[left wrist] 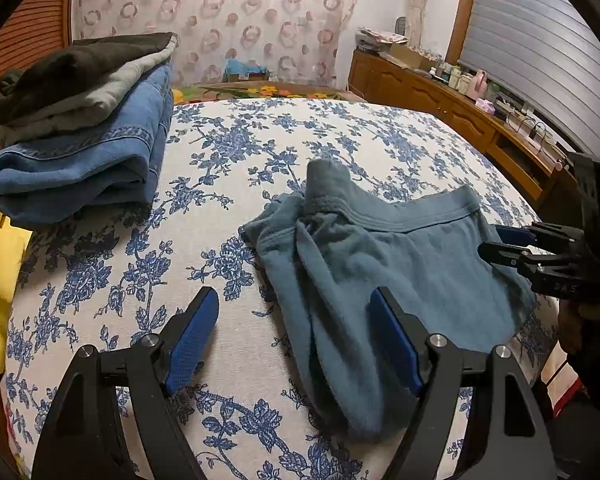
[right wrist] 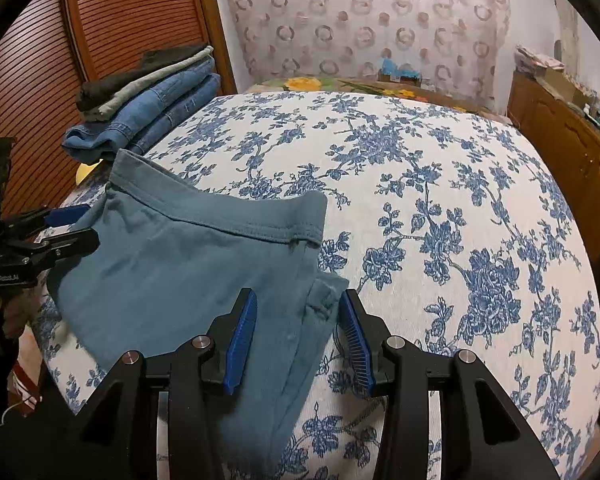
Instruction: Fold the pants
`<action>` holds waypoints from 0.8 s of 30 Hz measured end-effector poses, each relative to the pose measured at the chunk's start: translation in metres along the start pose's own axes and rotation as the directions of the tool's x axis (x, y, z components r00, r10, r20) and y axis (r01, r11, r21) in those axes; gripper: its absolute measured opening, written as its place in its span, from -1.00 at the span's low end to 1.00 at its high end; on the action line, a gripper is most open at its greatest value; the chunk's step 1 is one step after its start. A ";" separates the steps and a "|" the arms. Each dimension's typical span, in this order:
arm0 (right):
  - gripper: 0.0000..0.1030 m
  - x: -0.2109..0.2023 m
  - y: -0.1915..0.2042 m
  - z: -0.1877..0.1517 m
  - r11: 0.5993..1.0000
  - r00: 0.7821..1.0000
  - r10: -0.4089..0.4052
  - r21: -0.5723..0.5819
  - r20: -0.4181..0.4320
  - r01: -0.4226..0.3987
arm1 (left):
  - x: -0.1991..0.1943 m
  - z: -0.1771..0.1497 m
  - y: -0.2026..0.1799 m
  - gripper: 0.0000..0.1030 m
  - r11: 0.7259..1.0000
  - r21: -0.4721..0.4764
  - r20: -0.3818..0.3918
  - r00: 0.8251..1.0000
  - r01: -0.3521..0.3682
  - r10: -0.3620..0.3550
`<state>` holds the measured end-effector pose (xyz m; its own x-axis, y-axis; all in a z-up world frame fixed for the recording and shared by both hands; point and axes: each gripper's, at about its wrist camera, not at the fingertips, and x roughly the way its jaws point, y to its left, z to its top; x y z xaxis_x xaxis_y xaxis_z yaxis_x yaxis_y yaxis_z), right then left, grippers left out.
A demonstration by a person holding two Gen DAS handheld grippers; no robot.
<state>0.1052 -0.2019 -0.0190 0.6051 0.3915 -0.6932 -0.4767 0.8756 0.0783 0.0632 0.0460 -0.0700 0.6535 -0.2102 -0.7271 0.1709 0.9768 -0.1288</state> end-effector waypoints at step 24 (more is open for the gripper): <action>-0.43 -0.002 0.000 -0.004 1.000 1.000 0.011 -0.023 0.016 -0.011 | 0.032 0.024 0.012 0.16 0.997 -0.064 -0.037 0.998 0.053 -0.055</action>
<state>0.1016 -0.2036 -0.0209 0.6099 0.4057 -0.6807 -0.4974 0.8647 0.0697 0.1039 0.0502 -0.0782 0.6155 -0.2620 -0.7433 0.1573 0.9650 -0.2099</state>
